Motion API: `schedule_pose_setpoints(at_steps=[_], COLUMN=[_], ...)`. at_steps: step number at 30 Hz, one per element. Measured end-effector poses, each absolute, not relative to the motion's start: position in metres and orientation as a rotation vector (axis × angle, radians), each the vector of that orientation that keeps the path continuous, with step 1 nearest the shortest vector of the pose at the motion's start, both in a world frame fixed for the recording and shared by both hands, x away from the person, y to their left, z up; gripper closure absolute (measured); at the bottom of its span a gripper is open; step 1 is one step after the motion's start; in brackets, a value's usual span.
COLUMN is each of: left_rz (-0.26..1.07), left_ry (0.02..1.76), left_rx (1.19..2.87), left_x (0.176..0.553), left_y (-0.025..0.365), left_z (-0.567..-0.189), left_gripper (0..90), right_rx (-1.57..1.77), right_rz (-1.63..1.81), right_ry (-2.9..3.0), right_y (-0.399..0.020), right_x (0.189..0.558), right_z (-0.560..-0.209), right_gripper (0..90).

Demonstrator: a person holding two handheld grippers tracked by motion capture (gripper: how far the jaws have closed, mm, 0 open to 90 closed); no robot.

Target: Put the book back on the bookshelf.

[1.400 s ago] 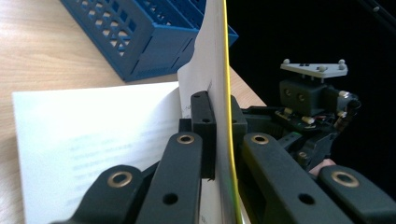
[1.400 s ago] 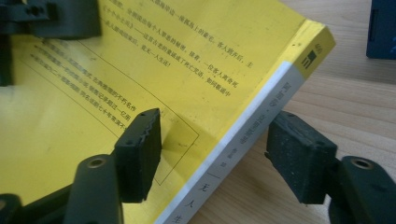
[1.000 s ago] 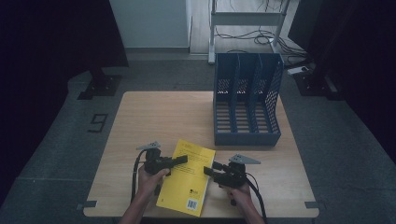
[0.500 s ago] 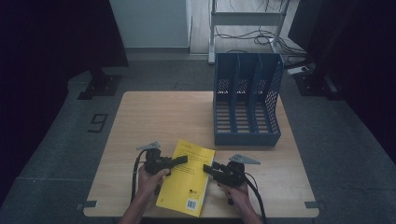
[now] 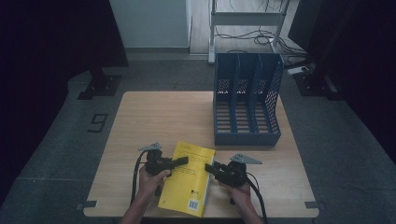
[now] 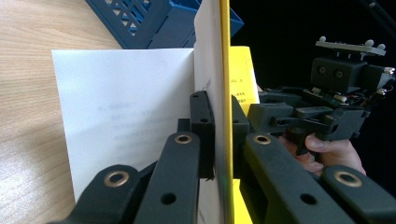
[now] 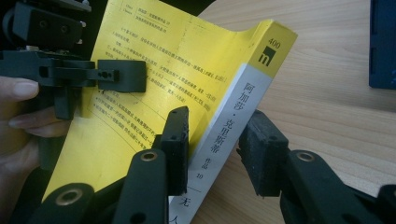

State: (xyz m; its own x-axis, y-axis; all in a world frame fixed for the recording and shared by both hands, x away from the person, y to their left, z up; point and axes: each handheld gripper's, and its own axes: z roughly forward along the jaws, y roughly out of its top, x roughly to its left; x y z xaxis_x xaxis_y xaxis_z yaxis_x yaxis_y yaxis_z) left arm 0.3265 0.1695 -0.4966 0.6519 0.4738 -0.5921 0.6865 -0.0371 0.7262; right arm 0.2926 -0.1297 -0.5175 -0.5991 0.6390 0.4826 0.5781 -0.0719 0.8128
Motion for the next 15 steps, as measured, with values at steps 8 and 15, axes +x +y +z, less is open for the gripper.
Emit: schedule_pose_setpoints(at_steps=[8, 15], left_rz=[-0.217, -0.195], left_ry=[0.915, 0.879], left_rx=[1.644, 1.639], left_x=[0.322, 0.317], left_y=[0.169, 0.166], left_z=[-0.490, -0.484], left_gripper=[87.3, 87.6], right_rx=[1.249, 1.161], right_rz=[1.760, 1.746], right_ry=[2.085, 2.067], right_y=[-0.130, -0.133], right_x=[0.285, 0.278], right_z=[-0.503, -0.493], right_gripper=[63.0, 63.2])
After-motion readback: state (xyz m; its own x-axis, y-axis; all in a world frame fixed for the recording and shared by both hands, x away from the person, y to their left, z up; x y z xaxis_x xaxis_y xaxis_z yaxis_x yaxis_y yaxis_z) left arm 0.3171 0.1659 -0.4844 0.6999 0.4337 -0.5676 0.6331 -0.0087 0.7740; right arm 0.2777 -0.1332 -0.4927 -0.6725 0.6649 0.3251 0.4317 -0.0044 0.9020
